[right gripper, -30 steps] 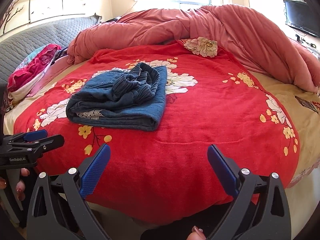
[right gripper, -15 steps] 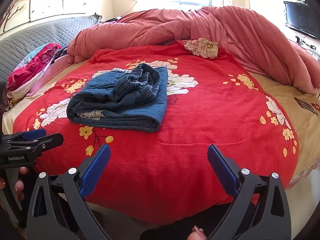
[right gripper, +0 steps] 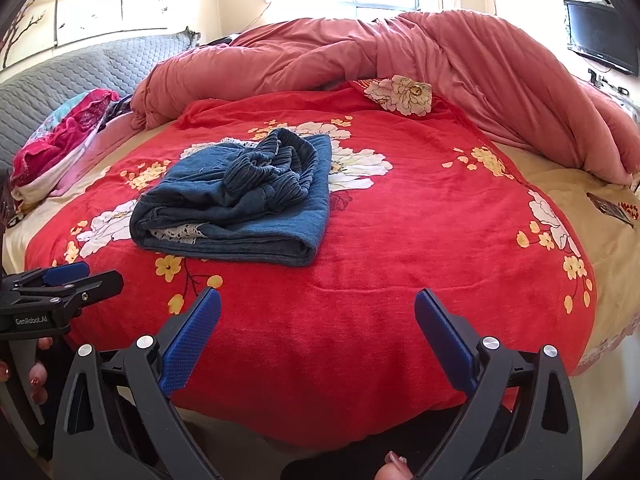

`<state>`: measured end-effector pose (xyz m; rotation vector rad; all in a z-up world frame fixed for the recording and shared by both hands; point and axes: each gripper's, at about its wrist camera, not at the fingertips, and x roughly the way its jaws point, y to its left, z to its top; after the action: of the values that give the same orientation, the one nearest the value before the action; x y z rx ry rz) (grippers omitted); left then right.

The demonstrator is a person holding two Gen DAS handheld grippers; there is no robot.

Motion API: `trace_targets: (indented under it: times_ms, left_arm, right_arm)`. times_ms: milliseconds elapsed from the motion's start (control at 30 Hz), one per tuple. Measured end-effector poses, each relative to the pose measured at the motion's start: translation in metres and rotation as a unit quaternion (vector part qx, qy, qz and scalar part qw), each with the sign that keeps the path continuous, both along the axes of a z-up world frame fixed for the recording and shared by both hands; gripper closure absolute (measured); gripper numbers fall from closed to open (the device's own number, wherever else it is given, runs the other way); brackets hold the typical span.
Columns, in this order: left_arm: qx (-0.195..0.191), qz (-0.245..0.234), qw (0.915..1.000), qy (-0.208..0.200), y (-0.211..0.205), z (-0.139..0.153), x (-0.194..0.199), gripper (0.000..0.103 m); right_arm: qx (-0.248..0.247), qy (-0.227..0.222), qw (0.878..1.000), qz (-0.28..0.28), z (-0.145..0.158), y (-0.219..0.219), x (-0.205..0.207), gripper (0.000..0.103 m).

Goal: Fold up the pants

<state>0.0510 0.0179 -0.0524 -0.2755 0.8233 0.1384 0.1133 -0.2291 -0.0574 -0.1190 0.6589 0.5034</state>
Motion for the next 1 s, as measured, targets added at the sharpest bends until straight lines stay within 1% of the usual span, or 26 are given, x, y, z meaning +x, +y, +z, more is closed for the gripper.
trace_targets:
  times_ms: [1000]
  left_arm:
    - [-0.002, -0.001, 1.0000, -0.003, -0.0005, 0.0010, 0.0001, 0.009]
  right_arm:
    - [-0.001, 0.005, 1.000, -0.017, 0.0006, -0.0045, 0.0011, 0.006]
